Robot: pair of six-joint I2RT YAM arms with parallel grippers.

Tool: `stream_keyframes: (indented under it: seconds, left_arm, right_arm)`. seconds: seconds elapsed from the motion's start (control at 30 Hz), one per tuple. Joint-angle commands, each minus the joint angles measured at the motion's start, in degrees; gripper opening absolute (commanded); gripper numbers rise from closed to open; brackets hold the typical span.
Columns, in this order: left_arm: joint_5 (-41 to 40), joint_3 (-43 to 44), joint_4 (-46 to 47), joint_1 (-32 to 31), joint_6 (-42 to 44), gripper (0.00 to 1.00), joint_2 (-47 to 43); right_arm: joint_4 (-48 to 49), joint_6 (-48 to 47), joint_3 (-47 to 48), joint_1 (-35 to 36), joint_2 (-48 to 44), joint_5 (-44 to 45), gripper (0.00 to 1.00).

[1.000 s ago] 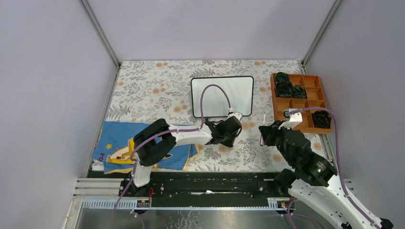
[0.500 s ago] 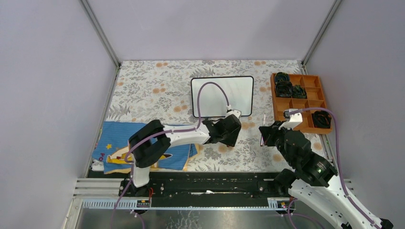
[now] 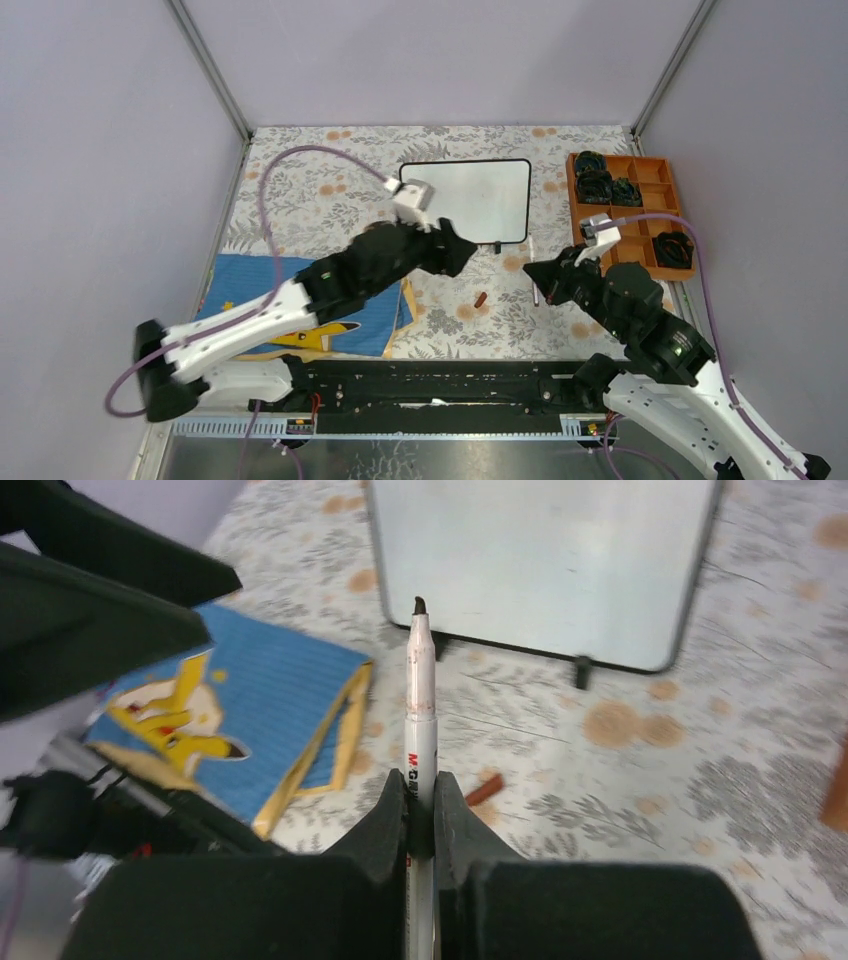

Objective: Write a sentence on the whiteboard
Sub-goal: Place the pen cap at the center of the board, then adjust the whiteboard marker.

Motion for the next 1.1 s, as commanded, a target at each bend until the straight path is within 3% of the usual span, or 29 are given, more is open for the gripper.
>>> stream_keyframes:
  seconds: [0.0, 0.17, 0.47, 0.77, 1.07]
  left_arm:
    - [4.62, -11.44, 19.99, -0.23, 7.84, 0.77, -13.89]
    - [14.61, -23.11, 34.76, -0.24, 10.97, 0.89, -27.1]
    - [26.41, -21.03, 29.65, -0.26, 6.03, 0.94, -30.76]
    - [31.33, -20.02, 30.76, 2.09, 1.83, 0.92, -28.26]
    - [42.2, -19.94, 40.98, 8.73, -7.79, 0.83, -23.38]
  right_arm:
    - [7.75, -5.32, 5.99, 0.12, 4.75, -19.06, 0.0]
    - [13.69, -5.34, 10.01, 0.1, 11.71, -36.57, 0.0]
    - [22.61, -1.96, 13.54, 0.1, 21.63, -55.53, 0.0]
    - [18.23, -4.85, 16.83, 0.1, 23.94, -60.0, 0.0]
    - [15.76, -6.62, 17.35, 0.1, 24.25, -60.87, 0.0]
